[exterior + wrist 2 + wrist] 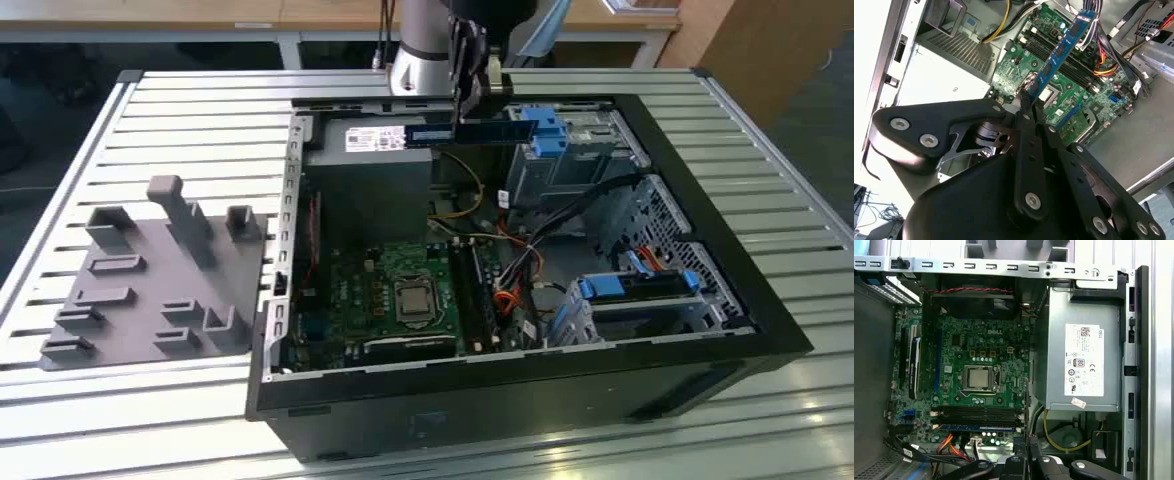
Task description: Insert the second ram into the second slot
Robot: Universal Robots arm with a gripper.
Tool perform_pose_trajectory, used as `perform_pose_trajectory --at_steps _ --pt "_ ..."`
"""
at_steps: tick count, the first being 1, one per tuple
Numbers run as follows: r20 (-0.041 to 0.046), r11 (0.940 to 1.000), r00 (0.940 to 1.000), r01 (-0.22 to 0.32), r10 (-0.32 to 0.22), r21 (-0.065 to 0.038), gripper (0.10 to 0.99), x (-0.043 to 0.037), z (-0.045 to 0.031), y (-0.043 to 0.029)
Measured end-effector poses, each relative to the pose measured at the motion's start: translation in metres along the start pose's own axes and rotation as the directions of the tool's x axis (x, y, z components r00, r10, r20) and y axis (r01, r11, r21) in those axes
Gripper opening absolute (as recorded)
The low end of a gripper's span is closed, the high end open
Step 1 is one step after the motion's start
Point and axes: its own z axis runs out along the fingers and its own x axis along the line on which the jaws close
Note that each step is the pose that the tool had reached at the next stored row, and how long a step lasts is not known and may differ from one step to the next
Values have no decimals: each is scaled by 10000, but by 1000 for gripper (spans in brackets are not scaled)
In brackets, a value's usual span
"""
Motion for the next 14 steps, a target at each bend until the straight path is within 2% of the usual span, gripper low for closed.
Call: perform_pose_trajectory --at_steps 7,14 --pt "0 10000 10000 0 0 0 137 14 0 0" --pt "-1 10000 10000 0 0 0 137 94 -2 3"
